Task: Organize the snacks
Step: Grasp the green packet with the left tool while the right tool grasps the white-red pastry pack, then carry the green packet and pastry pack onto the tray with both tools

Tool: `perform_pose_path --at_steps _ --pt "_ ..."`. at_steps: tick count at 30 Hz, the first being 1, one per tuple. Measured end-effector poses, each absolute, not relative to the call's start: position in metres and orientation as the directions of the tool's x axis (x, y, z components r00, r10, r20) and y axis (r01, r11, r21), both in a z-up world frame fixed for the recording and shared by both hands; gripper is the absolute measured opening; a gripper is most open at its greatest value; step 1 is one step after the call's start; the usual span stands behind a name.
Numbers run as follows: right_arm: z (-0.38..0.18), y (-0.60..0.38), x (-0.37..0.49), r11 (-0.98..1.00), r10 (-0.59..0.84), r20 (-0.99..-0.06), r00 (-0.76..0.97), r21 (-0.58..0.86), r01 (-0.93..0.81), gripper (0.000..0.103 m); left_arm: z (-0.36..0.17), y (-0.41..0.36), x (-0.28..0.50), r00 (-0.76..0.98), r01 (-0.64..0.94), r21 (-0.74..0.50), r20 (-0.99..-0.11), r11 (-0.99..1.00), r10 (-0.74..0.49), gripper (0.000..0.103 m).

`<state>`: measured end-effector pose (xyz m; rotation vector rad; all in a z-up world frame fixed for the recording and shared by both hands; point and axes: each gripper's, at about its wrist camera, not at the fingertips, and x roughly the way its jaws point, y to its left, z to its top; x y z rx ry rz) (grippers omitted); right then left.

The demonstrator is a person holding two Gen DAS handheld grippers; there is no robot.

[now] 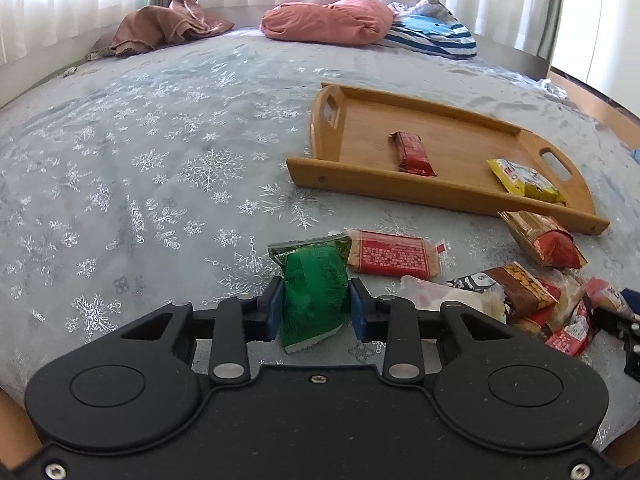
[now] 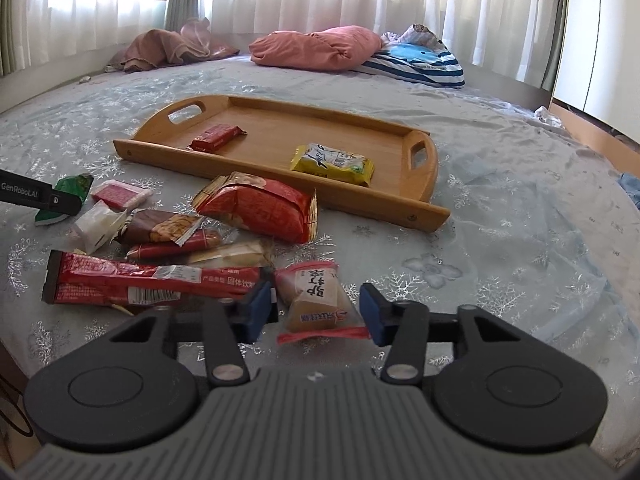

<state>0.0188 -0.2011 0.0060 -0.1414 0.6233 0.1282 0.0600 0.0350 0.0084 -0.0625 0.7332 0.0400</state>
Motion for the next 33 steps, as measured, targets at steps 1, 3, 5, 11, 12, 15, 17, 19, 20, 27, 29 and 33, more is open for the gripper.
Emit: perform_pose_path --at_steps 1,3,5,11,12,15,17,19,20,27,29,33 --pt "0.006 -0.2 0.018 0.982 0.069 -0.586 0.807 -0.102 -0.159 0.046 0.009 0.034 0.059 0.744 -0.055 -0.046 -0.668 0.997 0.011 0.031" --pt "0.007 -0.2 0.016 0.981 0.064 -0.587 0.807 -0.11 -0.158 0.043 0.012 0.035 0.057 0.746 -0.051 -0.054 -0.665 0.997 0.002 0.031" --pt "0.008 -0.201 0.015 0.982 0.065 -0.588 0.806 -0.104 -0.156 0.041 0.014 0.034 0.055 0.748 -0.048 -0.052 -0.663 0.998 0.001 0.031" --pt "0.011 -0.205 0.012 0.987 0.057 -0.584 0.81 -0.087 -0.132 0.036 0.023 0.033 0.053 0.756 -0.034 -0.052 -0.654 0.998 -0.008 0.031" --pt "0.012 -0.205 0.011 0.988 0.056 -0.584 0.81 -0.086 -0.13 0.035 0.024 0.033 0.053 0.756 -0.03 -0.052 -0.654 0.998 -0.012 0.031" --pt "0.014 -0.206 0.01 0.989 0.054 -0.589 0.806 -0.081 -0.125 0.033 0.026 0.033 0.052 0.758 -0.026 -0.055 -0.652 0.998 -0.016 0.031" --pt "0.015 -0.206 0.009 0.99 0.052 -0.588 0.807 -0.078 -0.12 0.032 0.027 0.032 0.051 0.76 -0.025 -0.053 -0.65 0.998 -0.016 0.031" --pt "0.016 -0.207 0.008 0.991 0.049 -0.586 0.809 -0.074 -0.114 0.032 0.028 0.031 0.05 0.76 -0.021 -0.055 -0.649 0.998 -0.02 0.031" --pt "0.017 -0.207 0.007 0.991 0.049 -0.585 0.81 -0.071 -0.111 0.032 0.029 0.031 0.05 0.76 -0.017 -0.055 -0.649 0.998 -0.023 0.031" --pt "0.023 -0.215 0.005 0.997 0.032 -0.572 0.819 -0.043 -0.069 0.032 0.036 0.03 0.051 0.764 0.0 -0.067 -0.644 0.998 -0.043 0.031" --pt "0.026 -0.217 0.006 0.998 0.029 -0.57 0.821 -0.03 -0.055 0.032 0.039 0.03 0.052 0.766 0.002 -0.069 -0.641 0.998 -0.046 0.031" --pt "0.031 -0.222 0.009 0.999 0.021 -0.564 0.826 -0.013 -0.034 0.032 0.047 0.028 0.059 0.769 0.021 -0.068 -0.637 0.997 -0.059 0.031"
